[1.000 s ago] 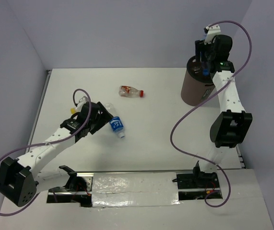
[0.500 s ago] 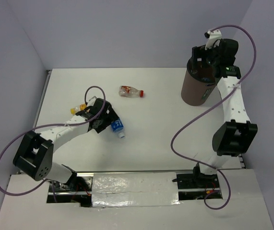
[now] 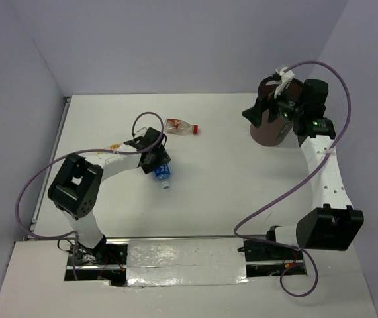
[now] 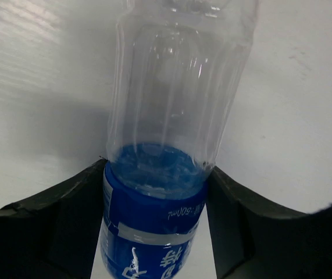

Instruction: Put the plastic bottles in the bin

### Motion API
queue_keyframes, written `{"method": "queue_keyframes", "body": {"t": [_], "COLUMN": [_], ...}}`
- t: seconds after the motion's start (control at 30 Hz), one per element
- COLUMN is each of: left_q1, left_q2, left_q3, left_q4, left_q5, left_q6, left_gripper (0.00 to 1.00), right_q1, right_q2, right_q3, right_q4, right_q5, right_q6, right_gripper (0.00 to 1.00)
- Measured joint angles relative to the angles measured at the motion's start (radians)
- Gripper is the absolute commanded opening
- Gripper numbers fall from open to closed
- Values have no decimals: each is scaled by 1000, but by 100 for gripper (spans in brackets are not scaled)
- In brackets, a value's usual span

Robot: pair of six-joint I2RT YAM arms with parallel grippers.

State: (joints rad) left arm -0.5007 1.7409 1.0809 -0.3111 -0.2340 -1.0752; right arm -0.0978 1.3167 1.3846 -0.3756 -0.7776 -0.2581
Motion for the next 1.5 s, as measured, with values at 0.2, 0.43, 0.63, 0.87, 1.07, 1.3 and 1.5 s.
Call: {"method": "queue_keyframes", "body": {"t": [0.2, 0.43, 0.63, 0.87, 1.07, 1.3, 1.5], "left_q1": [2, 2, 2, 2, 1, -6, -22], "left_q2": [2, -150, -363, -365, -289, -277, -264], "left_q3": [-13, -159, -325, -480, -517, -520, -510], "left_q4": [65, 218, 486, 871, 1101, 1197, 1232], "left_q5": [16, 133, 332, 641, 768, 809, 835], "left_q6": [58, 167, 241, 233, 153, 126, 121], "left_gripper": [44, 36, 36, 35, 35, 35, 36], "right_q1": [37, 264, 346, 410, 484, 499, 526], "right_q2": [3, 30, 108, 238, 232, 232, 260], "right_q3": [-62, -109, -141, -131, -136, -136, -130], "right_q4": [-98, -146, -66, -13, 72, 86, 85], "right_q5": [-106, -173, -158, -72, -37, -6, 13], "right_q6": [6, 82, 347, 610, 692, 714, 710], "right_gripper": [100, 100, 100, 100, 100, 100, 90]}}
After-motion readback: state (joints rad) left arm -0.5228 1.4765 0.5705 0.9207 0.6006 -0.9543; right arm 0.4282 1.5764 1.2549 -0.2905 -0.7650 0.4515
